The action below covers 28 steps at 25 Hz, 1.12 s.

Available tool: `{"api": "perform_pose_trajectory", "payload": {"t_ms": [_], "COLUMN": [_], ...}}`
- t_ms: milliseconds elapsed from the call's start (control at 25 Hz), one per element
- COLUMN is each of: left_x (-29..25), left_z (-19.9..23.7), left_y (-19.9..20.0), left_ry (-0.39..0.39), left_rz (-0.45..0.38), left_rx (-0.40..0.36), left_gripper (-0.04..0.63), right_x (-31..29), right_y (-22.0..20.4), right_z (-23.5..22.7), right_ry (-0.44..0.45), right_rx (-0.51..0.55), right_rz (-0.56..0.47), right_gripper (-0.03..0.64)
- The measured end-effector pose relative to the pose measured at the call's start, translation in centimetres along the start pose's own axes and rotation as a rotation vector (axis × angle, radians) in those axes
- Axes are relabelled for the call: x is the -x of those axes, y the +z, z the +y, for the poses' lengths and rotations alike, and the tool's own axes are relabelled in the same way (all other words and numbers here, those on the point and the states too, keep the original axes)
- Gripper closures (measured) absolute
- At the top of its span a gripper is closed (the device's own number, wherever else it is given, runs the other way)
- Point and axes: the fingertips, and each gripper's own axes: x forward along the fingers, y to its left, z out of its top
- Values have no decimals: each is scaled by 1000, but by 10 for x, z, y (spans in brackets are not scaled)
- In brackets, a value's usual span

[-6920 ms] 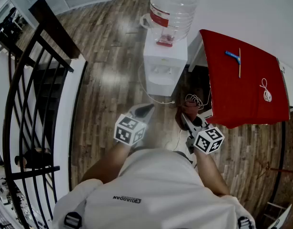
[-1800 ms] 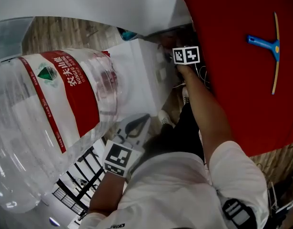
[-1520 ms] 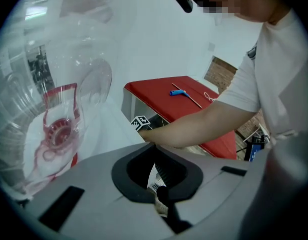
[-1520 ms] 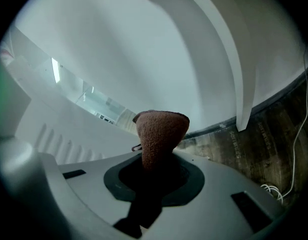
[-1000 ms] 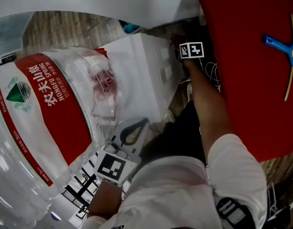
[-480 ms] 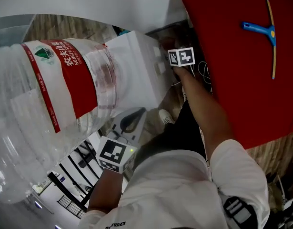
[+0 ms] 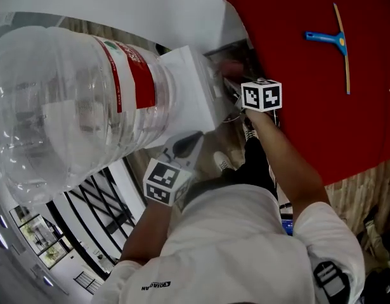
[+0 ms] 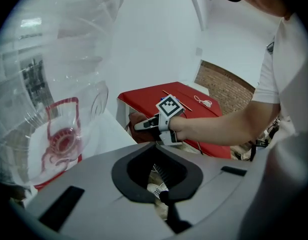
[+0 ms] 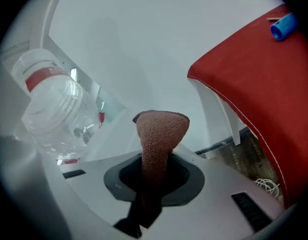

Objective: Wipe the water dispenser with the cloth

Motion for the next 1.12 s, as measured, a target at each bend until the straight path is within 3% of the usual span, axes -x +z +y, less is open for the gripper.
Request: {"api": "perform_pose_trajectory", "payload": {"t_ms": [160,560,800,1120], "left_x": [4,13,12,14], "left_z": [2,9,7,12], "left_y": [4,18,16,10], "left_ry": [8,35,39,55], "left_rz": [-15,-37,-27,-19], "left_rx": [-1,-14,-17,6], "left_gripper": [606,606,606,606], "right_x": [35,65,49,27], "right_y": [0,-12,-22,-42], "right_z": [44,116,103,59], "right_ry": [96,275,255,181], "right_rx": [-48,-11,14,-48], "right_rz": [9,105,167,214], "right_gripper": [561,561,561,561]}}
